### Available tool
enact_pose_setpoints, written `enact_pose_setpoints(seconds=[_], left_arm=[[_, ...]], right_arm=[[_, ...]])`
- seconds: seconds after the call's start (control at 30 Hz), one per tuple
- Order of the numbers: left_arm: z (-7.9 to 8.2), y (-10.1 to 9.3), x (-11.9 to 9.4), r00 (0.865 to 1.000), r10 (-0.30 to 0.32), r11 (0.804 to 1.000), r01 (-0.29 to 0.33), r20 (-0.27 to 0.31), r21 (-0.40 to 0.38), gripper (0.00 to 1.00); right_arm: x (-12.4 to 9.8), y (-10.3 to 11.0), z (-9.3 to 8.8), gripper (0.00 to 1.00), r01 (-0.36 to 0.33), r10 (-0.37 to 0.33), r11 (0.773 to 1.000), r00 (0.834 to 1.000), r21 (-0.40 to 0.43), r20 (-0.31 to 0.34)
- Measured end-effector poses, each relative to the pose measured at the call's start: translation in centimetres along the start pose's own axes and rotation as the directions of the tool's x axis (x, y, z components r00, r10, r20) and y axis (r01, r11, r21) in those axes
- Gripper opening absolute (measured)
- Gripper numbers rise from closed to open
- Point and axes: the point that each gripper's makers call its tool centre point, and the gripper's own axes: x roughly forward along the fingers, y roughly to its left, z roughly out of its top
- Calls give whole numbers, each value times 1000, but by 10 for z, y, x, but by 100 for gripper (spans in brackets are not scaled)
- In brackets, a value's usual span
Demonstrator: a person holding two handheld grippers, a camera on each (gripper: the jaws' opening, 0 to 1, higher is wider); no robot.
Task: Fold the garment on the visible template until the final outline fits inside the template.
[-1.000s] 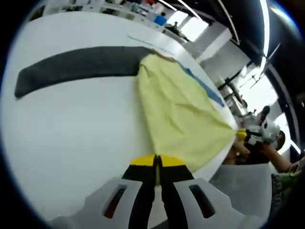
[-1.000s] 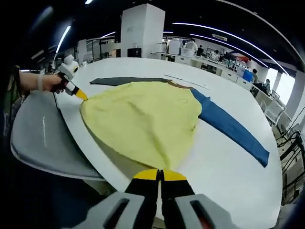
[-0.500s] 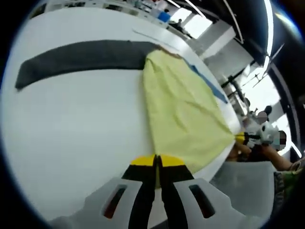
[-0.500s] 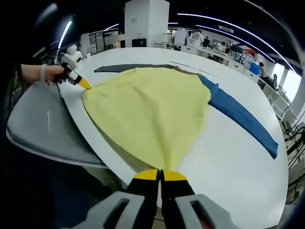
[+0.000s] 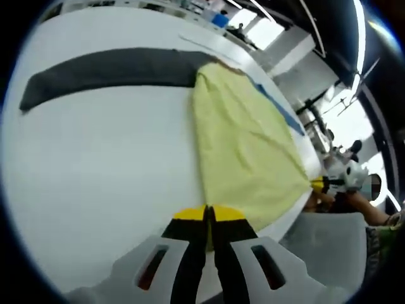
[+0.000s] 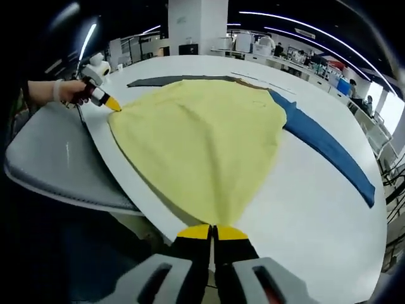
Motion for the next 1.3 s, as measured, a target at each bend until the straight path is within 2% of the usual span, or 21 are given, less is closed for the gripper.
enact_pose_setpoints(seconds=[0.2, 0.47, 0.57, 0.67, 0.77, 0.9, 0.97, 1.07, 1.17, 1.3], left_arm=[[-1, 1, 1, 1000, -3, 1000, 3, 5, -7, 0], [-3, -2, 1, 1000, -21, 999, 21, 18, 31, 0], [-3, -4, -2, 998, -42, 999, 41, 42, 19, 4], [0, -3, -6, 998, -36, 999, 33, 58, 43, 9], [7, -2, -12, 996, -31, 998, 27, 84, 54, 18], [16, -6, -18, 993, -44, 995, 33, 112, 95, 25], [22, -6, -20, 990, -42, 990, 23, 133, 142, 33], [26, -9, -22, 988, -46, 986, 21, 147, 165, 44], [32, -13, -24, 984, -57, 975, 18, 170, 220, 53], [37, -18, -27, 979, -68, 960, 13, 190, 280, 66]], right_arm=[[2, 1, -2, 0, -6, 6, 1000, 1000, 8, -3], [2, 1, -2, 0, -22, 22, 998, 1000, 64, -1], [1, 2, -1, 0, -25, 24, 996, 1000, 87, 4], [0, 4, 1, 5, -40, 38, 991, 999, 126, 20], [-4, 3, 2, 11, -35, 30, 990, 999, 135, 34], [-11, -1, 7, 20, -32, 21, 987, 998, 156, 66], [-14, -2, 10, 25, -36, 20, 984, 995, 173, 93], [-18, -7, 15, 32, -36, 11, 979, 992, 199, 126], [-21, -13, 21, 41, -33, -7, 968, 987, 250, 159], [-26, -24, 30, 53, -25, -35, 961, 977, 276, 210]])
